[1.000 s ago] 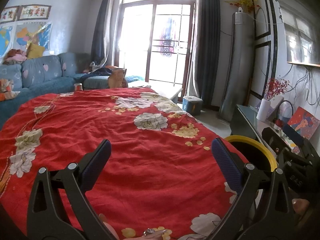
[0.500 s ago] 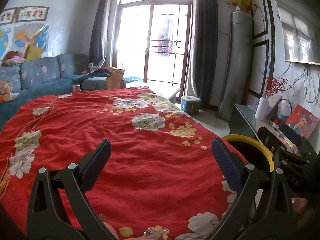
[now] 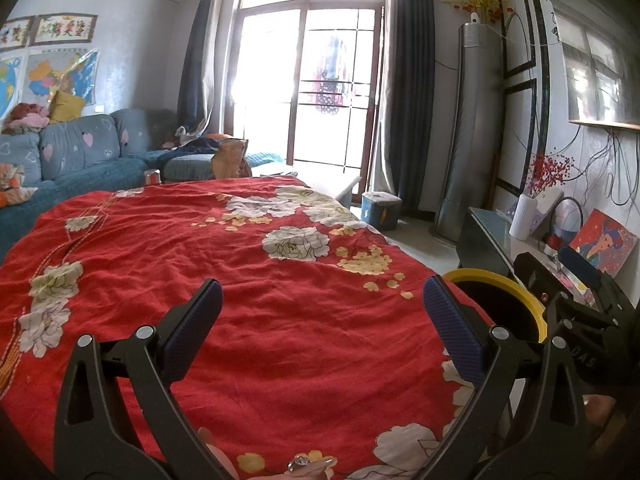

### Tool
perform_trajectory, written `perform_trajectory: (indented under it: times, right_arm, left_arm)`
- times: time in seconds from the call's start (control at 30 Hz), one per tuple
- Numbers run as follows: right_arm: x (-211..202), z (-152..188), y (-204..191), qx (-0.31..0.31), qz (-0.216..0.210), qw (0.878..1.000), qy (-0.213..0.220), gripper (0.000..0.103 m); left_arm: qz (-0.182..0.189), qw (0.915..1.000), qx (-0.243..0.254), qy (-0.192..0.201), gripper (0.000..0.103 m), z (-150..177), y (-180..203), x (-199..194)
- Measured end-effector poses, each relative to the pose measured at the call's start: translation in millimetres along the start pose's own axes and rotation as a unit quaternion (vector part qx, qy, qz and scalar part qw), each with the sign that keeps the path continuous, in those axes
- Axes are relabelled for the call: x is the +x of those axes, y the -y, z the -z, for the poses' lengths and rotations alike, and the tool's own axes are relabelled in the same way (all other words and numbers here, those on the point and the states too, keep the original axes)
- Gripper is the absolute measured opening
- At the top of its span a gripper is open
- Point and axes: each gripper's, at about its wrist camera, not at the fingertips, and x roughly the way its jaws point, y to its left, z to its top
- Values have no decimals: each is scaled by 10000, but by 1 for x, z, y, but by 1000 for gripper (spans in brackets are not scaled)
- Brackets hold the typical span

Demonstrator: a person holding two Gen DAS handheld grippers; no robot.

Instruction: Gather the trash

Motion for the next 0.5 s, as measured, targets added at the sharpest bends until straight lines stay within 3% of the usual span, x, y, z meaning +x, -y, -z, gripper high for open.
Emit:
perform_trajectory:
  times: [0.5]
  right_arm:
    - [0, 0, 1, 6, -3, 10000, 3, 97]
  left_arm:
    - [9, 10000, 27, -58, 92, 3, -1, 3]
